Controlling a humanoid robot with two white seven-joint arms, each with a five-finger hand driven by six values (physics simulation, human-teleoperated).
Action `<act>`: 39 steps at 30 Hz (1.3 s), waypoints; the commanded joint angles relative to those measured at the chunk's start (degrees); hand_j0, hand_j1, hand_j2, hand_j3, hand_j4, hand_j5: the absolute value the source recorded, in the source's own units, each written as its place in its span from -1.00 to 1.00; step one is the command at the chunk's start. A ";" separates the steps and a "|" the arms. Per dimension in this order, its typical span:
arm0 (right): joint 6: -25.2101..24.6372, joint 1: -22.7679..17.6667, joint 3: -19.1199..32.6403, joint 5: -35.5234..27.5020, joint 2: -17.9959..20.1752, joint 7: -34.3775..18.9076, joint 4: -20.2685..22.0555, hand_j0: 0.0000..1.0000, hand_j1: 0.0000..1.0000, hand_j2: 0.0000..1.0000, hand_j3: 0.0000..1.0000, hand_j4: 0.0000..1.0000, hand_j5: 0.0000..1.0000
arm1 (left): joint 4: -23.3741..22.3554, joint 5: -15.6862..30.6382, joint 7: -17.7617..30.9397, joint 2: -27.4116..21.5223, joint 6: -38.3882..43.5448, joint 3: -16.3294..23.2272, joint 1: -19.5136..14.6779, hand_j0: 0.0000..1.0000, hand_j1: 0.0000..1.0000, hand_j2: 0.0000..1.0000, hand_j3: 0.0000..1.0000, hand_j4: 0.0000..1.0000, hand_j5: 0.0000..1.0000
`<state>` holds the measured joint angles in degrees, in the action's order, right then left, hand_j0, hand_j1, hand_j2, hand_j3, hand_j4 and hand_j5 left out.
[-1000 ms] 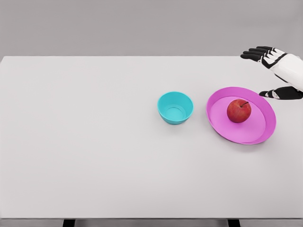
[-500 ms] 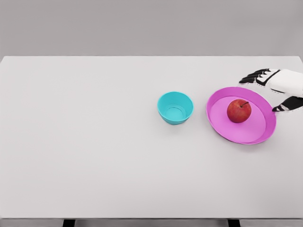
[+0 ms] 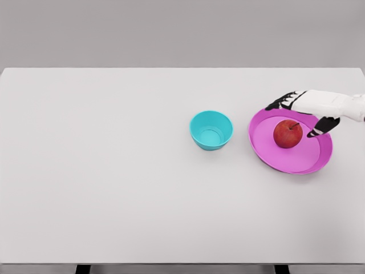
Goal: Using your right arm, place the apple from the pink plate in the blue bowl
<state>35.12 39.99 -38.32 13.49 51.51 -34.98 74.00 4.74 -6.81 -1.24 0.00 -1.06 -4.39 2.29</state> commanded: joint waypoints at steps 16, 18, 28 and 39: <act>-0.12 0.88 -5.19 0.31 -2.56 -0.02 -5.35 1.00 1.00 1.00 1.00 1.00 1.00 | 0.01 0.05 0.01 0.00 0.00 -0.01 0.00 1.00 1.00 1.00 1.00 1.00 1.00; -0.12 0.88 -5.28 0.31 -2.56 -0.02 -5.35 1.00 1.00 1.00 1.00 1.00 1.00 | -0.08 -0.04 0.01 0.00 0.00 -0.01 0.00 1.00 1.00 1.00 1.00 1.00 1.00; -0.12 0.88 -6.42 0.31 -2.82 -0.02 -5.62 0.05 0.05 0.05 0.05 0.05 0.05 | 0.01 -0.04 0.01 0.00 0.00 0.08 0.00 1.00 1.00 1.00 1.00 1.00 1.00; -0.12 2.02 -6.07 0.31 -2.82 -0.02 -5.00 -0.14 -0.14 -0.14 -0.14 -0.14 -0.14 | 0.01 0.05 0.01 0.00 0.00 -0.01 0.00 1.00 1.00 1.00 1.00 1.00 1.00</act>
<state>35.11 42.01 -44.56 14.13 48.64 -35.07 68.82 4.75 -6.79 -1.24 0.00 -1.05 -4.39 2.29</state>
